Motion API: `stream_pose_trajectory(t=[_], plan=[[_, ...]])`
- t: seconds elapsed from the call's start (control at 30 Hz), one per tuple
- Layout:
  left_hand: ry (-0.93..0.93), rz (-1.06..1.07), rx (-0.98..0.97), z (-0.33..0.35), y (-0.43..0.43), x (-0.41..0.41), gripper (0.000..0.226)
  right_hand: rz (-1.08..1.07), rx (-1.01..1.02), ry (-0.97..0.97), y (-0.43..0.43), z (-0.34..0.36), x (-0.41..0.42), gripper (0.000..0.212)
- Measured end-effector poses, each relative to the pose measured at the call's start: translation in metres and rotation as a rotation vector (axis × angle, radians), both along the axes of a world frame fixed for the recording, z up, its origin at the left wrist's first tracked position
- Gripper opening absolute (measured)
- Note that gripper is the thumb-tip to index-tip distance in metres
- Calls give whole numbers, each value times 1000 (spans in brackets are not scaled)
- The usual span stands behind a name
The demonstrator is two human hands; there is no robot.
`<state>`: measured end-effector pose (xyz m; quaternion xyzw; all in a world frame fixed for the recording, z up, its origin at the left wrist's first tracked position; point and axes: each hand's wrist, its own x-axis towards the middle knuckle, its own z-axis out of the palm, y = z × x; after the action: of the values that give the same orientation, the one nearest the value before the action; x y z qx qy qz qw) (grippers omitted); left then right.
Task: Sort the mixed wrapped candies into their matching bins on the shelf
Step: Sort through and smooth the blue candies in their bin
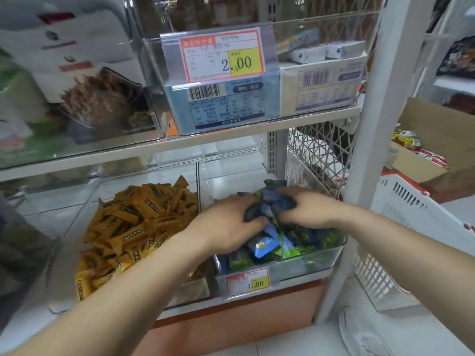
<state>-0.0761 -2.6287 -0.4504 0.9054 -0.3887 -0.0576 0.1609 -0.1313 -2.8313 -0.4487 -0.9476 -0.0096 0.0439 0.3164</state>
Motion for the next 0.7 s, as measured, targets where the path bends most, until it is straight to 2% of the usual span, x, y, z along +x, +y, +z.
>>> stream_pose_trajectory(t=[0.1,0.2,0.27,0.33,0.43,0.53,0.7], plan=[[-192,27,105,-11,6,-14,50,86,-270,136,5,6,-10,24],[-309,4,119,-20,10,-22,44,111,-438,267,4,21,-15,46],[-358,-18,105,-25,12,-24,44,102,-512,246,2,31,-13,56],[-428,-44,117,-31,12,-27,46,57,-475,115,5,33,-2,58],[-474,-35,132,-37,12,-29,50,-21,-232,-4,14,16,34,47],[-471,-6,108,-39,11,-29,49,-11,-210,57,14,-10,82,43],[-466,55,64,-39,9,-28,46,34,-369,221,12,-35,134,39]])
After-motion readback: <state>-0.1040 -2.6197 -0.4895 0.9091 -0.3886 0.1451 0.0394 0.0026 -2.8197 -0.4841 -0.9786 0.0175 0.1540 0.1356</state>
